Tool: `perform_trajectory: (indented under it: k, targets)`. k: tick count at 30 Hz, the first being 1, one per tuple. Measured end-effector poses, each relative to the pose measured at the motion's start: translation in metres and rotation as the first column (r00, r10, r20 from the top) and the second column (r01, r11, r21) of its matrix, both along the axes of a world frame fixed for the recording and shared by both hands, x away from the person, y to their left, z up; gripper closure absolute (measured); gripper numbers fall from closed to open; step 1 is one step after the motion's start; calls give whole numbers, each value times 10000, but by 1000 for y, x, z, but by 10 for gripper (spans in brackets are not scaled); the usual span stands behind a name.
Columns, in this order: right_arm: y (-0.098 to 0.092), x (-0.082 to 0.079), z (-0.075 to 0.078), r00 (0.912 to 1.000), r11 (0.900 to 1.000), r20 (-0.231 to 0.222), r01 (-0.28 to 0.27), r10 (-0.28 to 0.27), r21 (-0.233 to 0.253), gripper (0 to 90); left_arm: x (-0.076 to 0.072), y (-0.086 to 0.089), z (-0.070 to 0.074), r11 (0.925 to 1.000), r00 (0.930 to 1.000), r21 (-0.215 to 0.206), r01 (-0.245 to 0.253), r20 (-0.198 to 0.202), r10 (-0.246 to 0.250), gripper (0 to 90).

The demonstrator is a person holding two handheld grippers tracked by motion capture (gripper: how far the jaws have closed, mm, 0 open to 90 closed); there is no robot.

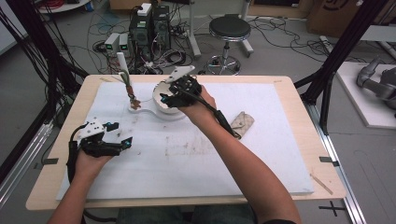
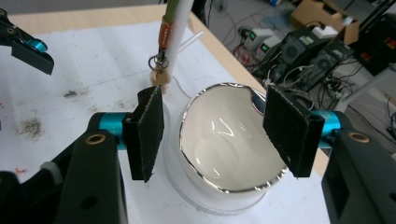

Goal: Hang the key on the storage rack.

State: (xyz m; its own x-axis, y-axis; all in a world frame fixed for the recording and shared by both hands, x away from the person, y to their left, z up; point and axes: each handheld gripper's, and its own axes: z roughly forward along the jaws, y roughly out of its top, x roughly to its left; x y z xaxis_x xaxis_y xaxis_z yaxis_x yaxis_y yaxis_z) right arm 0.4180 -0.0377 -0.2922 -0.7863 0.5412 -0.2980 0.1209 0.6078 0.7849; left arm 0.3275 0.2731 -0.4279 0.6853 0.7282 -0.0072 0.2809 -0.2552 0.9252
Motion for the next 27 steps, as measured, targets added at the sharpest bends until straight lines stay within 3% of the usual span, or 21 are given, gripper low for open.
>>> perform_trajectory:
  k: [11,13,27]
  targets:
    - [-54,-20,-20,9979,9967,-535,413,-377,696,319,1,1,-1,10000,10000,80,-41,-42,42,158]
    - [-64,-25,-24,9981,9937,-478,435,-387,1031,319,1,0,-2,10000,10000,70,-32,-50,33,158]
    - [-129,-60,-65,9905,9769,-994,1122,-953,1819,248,1,4,-4,9999,9999,-80,-92,-97,91,158]
